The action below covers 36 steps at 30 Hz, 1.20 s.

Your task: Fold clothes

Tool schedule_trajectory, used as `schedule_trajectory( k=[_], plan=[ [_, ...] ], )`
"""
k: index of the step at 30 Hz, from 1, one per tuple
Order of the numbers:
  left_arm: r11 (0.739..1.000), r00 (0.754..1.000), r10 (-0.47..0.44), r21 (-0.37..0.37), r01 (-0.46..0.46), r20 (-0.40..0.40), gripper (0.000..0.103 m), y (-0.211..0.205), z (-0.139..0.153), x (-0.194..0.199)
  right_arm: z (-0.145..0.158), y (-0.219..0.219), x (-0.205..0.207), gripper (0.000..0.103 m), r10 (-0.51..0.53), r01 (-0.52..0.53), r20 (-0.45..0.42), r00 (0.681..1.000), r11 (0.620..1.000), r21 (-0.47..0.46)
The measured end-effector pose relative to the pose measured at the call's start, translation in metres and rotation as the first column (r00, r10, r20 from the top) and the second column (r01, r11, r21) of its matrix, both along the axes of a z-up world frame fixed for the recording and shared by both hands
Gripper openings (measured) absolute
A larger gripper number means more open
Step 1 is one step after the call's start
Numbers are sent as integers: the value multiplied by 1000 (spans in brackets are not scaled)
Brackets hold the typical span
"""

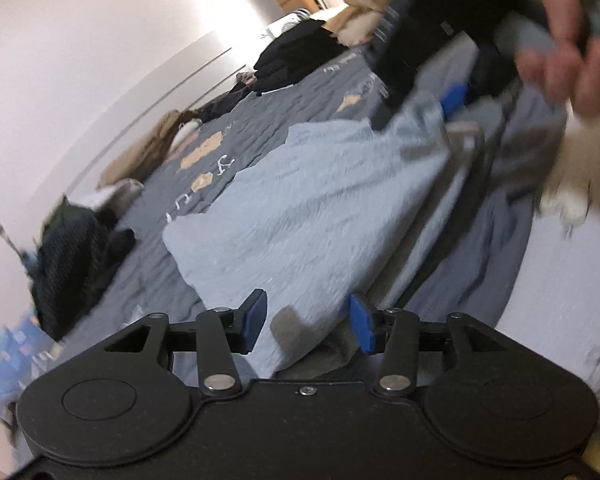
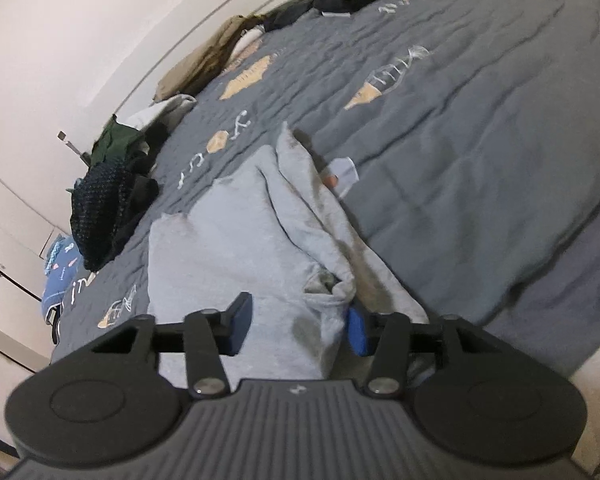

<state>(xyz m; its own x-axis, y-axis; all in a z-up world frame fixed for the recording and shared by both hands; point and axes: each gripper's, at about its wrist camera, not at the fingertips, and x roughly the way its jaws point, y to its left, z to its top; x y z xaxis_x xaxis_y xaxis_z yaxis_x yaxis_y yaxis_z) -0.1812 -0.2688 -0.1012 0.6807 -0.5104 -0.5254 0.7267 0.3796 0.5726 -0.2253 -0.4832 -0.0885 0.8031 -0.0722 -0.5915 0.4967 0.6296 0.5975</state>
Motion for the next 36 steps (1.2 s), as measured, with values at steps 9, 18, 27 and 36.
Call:
schedule_trajectory(
  k=[9,18,27,36],
  plan=[
    [993,990,-25,115,9,141,50,-2,-18,-1,5,-21,-21,6,-128,113,103,986,984,134],
    [990,984,-4,142,-22,179,42,12,-16,6,4,-28,-36,5,-213,195,113,971,969,150],
    [968,960,-108,248,42,257,32,2,-43,-2,-9,-18,-31,5,-181,181,-11,983,979,89],
    [963,964,-94,269,24,249,24,13,-41,11,-16,-13,-35,4,-180,185,-66,981,979,80]
  ],
)
